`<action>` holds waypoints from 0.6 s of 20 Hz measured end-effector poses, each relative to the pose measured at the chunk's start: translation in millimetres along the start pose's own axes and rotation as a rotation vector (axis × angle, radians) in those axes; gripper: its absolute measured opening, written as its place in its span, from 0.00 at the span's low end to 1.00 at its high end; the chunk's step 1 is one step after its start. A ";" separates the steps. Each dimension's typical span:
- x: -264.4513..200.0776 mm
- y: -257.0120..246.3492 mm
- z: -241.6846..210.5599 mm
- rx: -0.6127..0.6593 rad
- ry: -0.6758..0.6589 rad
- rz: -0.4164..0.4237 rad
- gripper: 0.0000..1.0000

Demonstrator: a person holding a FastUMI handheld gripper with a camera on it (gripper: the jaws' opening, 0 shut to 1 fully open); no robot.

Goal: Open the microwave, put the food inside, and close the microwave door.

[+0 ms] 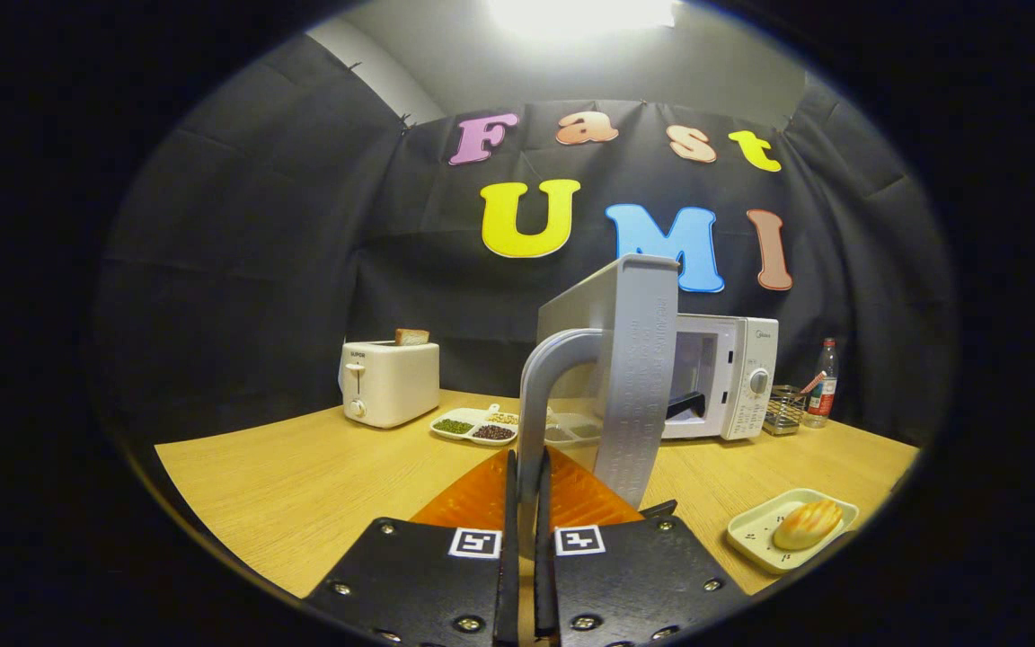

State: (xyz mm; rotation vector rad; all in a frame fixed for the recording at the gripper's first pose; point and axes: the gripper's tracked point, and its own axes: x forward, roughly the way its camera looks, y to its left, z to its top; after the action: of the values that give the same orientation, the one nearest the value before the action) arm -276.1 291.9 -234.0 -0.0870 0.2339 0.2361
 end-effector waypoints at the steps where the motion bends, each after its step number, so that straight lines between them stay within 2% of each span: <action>1: -2.2 5.8 0.2 0.000 -0.002 0.024 0.07; 3: -8.7 21.8 2.9 -0.028 -0.017 0.113 0.08; 6: -39.8 54.6 16.3 -0.051 -0.073 0.329 0.11; 8: -64.0 48.4 35.3 -0.092 -0.158 0.394 0.12; 11: -82.2 20.8 44.6 -0.138 -0.219 0.441 0.30; 12: -84.4 11.1 39.3 -0.138 -0.199 0.458 0.48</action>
State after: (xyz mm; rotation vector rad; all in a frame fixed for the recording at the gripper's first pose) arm -349.9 288.5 -176.3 -0.1454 0.0359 0.7134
